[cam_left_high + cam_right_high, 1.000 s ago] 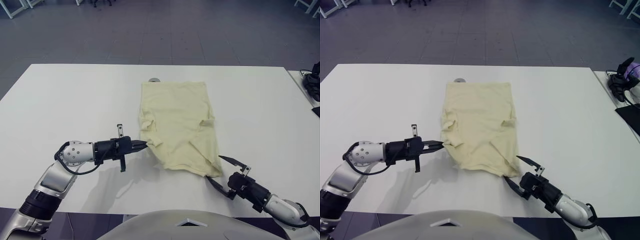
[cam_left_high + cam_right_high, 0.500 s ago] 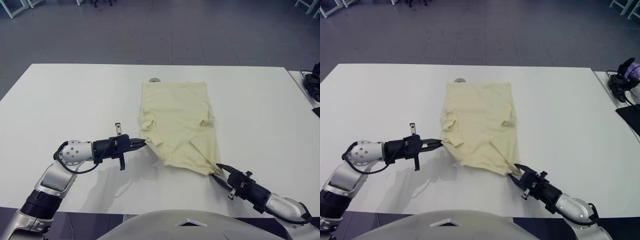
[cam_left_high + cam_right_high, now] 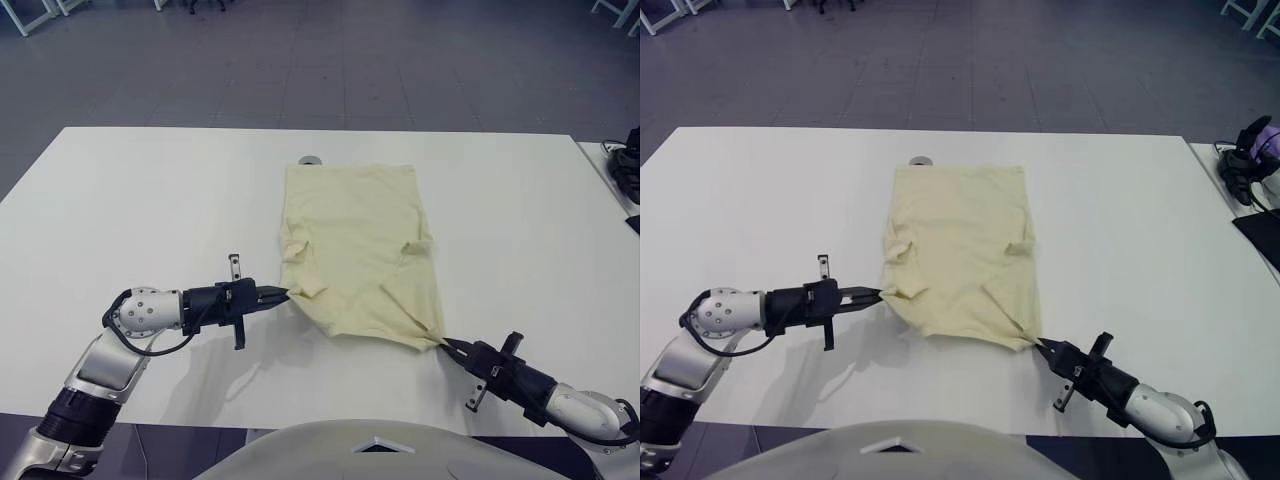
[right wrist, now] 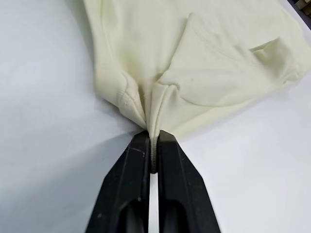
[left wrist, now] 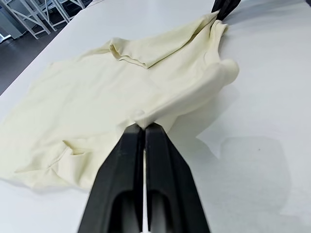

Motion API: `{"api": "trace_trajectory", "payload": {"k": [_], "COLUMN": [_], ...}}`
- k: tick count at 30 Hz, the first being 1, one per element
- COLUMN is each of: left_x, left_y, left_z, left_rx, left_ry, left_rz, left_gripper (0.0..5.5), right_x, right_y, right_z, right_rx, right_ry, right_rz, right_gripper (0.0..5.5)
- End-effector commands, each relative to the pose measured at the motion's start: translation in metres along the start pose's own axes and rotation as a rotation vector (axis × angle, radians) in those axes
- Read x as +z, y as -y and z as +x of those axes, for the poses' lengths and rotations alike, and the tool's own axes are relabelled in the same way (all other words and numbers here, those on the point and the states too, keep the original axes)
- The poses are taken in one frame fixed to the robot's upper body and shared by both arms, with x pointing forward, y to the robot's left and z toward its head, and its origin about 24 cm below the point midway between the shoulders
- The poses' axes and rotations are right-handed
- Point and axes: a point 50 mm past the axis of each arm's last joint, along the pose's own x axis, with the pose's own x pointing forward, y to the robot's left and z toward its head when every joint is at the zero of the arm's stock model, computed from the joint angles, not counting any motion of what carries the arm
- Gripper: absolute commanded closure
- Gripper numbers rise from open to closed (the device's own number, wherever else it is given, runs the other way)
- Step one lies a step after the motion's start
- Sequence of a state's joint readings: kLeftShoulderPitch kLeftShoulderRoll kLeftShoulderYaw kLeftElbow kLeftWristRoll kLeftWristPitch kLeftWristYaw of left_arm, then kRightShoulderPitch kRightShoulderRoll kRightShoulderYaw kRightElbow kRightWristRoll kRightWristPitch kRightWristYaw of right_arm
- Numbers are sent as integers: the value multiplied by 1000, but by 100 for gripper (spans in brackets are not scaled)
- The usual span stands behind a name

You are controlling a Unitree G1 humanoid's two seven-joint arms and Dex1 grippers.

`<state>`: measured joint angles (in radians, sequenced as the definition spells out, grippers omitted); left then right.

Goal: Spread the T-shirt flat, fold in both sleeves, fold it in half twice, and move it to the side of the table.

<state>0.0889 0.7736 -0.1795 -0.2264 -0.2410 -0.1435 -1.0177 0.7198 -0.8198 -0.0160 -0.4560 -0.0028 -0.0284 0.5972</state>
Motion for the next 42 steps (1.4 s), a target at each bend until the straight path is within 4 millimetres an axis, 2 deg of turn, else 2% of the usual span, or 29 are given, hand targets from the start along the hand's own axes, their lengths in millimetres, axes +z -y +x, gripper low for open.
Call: {"api": "trace_trajectory", "payload": {"k": [1, 7, 12, 17, 21, 27, 31, 36, 39, 42], "left_x": [12, 18, 24, 44, 61, 75, 75, 84, 89, 93], "left_y": [6, 29, 37, 47, 49, 27, 28, 33, 41, 51], "left_z": [-14, -27, -42, -51, -55, -57, -67, -75, -78, -81], "left_rx": [-69, -314, -452, -532, -540, -450, -502, -571, -610, -666], "left_ry": [1, -61, -102, -51, 5, 78, 54, 63, 73, 72], "left_rz": [37, 172, 171, 9, -166, -289, -376, -475, -521, -566], "left_gripper": [550, 550, 550, 550, 550, 550, 550, 550, 550, 550], "right_x": [11, 47, 50, 52, 64, 80, 85, 86, 84, 83], "right_y": [2, 3, 19, 32, 47, 77, 75, 61, 48, 46], "right_z": [-10, -24, -41, -60, -62, -61, -71, -80, -82, -84], "right_rx": [153, 488, 660, 788, 759, 715, 840, 979, 1043, 1055], "right_ry": [-12, 67, -29, -65, 58, 170, 159, 102, 47, 28], "right_rz": [44, 84, 96, 212, 330, 433, 479, 497, 492, 492], "right_gripper": [550, 550, 550, 550, 550, 550, 550, 550, 550, 550]}}
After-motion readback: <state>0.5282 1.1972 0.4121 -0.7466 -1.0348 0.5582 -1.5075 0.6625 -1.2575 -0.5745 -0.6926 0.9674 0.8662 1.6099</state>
